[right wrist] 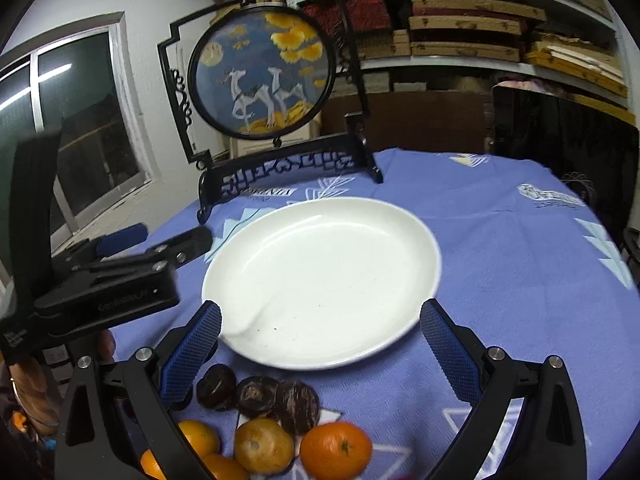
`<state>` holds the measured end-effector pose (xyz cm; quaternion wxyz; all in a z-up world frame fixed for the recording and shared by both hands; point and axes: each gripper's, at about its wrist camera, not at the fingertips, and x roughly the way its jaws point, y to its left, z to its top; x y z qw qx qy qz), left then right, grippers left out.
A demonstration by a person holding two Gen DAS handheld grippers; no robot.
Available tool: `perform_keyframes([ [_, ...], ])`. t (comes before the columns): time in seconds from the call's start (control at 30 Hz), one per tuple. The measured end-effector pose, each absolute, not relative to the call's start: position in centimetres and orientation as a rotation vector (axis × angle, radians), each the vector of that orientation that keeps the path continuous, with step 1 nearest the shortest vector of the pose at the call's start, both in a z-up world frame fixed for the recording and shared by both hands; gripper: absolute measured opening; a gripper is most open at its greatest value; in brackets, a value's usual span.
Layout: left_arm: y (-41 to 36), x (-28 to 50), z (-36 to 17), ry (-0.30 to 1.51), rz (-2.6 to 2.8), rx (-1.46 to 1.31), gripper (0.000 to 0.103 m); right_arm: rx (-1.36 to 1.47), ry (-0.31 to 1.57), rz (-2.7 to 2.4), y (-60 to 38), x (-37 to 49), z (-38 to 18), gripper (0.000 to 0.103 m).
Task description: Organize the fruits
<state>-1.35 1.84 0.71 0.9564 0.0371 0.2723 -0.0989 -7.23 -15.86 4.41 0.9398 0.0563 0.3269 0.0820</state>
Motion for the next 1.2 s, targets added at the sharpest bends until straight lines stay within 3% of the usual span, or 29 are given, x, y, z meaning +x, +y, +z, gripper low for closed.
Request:
perform_keyframes([
  [0.3, 4.6, -10.4, -1.0, 0.619, -0.382, 0.291, 0.098, 0.012, 0.911, 0.174, -21.4, -17.7, 2.7, 0.100],
  [0.43, 4.0, -13.6, -2.6, 0.662, -0.462, 0.383, 0.098, -0.056, 0.929, 0.206, -19.9, -20.1, 1.5, 0.098],
  [0.53, 3.8, -14.7, -3.7, 0.697, -0.463, 0.428, 0.098, -0.098, 0.976, 0.254, -18.0, -19.4, 0.6, 0.084],
  [0.63, 4.0, -15.3, -4.5, 0.732, -0.456, 0.431, 0.098, -0.121, 1.025, 0.309, -16.5, -17.9, -0.5, 0.064],
  [0.7, 4.1, -15.5, -5.0, 0.753, -0.449, 0.430, 0.098, -0.141, 1.039, 0.330, -15.8, -17.2, -1.1, 0.041],
  [0.73, 4.0, -15.5, -5.2, 0.766, -0.450, 0.428, 0.098, -0.144, 1.042, 0.332, -15.7, -17.1, -1.2, 0.038],
  [1.03, 0.7, -14.2, -7.0, 0.780, -0.502, 0.425, 0.098, -0.072, 1.023, 0.253, -19.3, -19.0, -0.3, 0.038],
  [1.1, 0.2, -13.7, -6.7, 0.756, -0.506, 0.426, 0.094, -0.060, 1.025, 0.253, -19.3, -19.1, -0.3, 0.038],
  [1.2, -0.2, -13.8, -6.1, 0.729, -0.514, 0.454, 0.063, -0.067, 1.025, 0.266, -18.6, -19.0, -0.4, 0.038],
])
